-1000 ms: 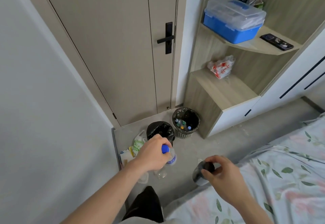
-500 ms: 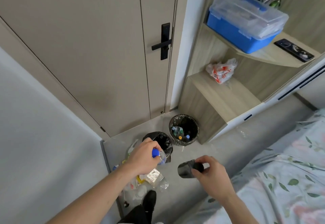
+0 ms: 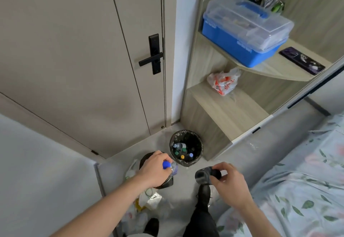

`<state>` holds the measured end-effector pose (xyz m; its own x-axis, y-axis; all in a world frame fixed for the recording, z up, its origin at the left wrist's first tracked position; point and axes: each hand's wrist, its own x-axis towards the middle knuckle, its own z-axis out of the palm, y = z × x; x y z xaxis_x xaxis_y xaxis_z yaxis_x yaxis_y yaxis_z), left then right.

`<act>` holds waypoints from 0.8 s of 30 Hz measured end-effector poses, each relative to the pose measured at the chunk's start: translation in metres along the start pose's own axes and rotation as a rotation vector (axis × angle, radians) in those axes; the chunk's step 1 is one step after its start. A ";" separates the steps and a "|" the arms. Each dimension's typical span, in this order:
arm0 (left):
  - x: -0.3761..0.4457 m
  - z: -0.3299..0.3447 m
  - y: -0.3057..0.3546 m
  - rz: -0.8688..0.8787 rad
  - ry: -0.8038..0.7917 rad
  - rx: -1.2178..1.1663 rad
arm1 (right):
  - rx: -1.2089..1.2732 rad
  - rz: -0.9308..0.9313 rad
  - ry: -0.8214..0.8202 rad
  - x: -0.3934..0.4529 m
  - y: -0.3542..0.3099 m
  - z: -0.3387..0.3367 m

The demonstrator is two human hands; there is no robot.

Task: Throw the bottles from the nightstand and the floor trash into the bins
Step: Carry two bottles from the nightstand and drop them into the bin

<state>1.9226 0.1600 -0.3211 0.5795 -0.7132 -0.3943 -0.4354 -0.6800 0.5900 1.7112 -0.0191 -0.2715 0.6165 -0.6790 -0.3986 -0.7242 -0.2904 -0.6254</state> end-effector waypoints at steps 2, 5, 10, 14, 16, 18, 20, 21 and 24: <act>0.026 0.009 0.010 -0.035 -0.007 -0.008 | -0.015 0.003 -0.025 0.031 0.010 -0.012; 0.067 0.030 0.027 -0.119 -0.007 -0.047 | -0.037 -0.007 -0.076 0.084 0.026 -0.030; 0.128 0.066 0.053 -0.264 -0.001 -0.126 | -0.139 -0.059 -0.186 0.166 0.045 -0.046; 0.163 0.087 0.057 -0.347 0.027 -0.214 | -0.215 -0.066 -0.269 0.223 0.055 -0.036; 0.181 0.097 0.049 -0.380 0.038 -0.233 | -0.243 -0.061 -0.293 0.251 0.058 -0.023; 0.200 0.108 0.035 -0.403 0.061 -0.250 | -0.268 -0.065 -0.314 0.280 0.062 -0.003; 0.219 0.120 0.016 -0.441 0.097 -0.285 | -0.291 -0.063 -0.351 0.309 0.069 0.023; 0.229 0.128 0.007 -0.457 0.117 -0.307 | -0.300 -0.062 -0.370 0.323 0.073 0.038; 0.261 0.156 -0.027 -0.477 0.145 -0.343 | -0.327 -0.034 -0.387 0.368 0.092 0.089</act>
<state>1.9781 -0.0343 -0.5498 0.7549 -0.2964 -0.5850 0.1281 -0.8082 0.5748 1.8989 -0.2353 -0.5351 0.6655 -0.3843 -0.6398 -0.7227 -0.5459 -0.4238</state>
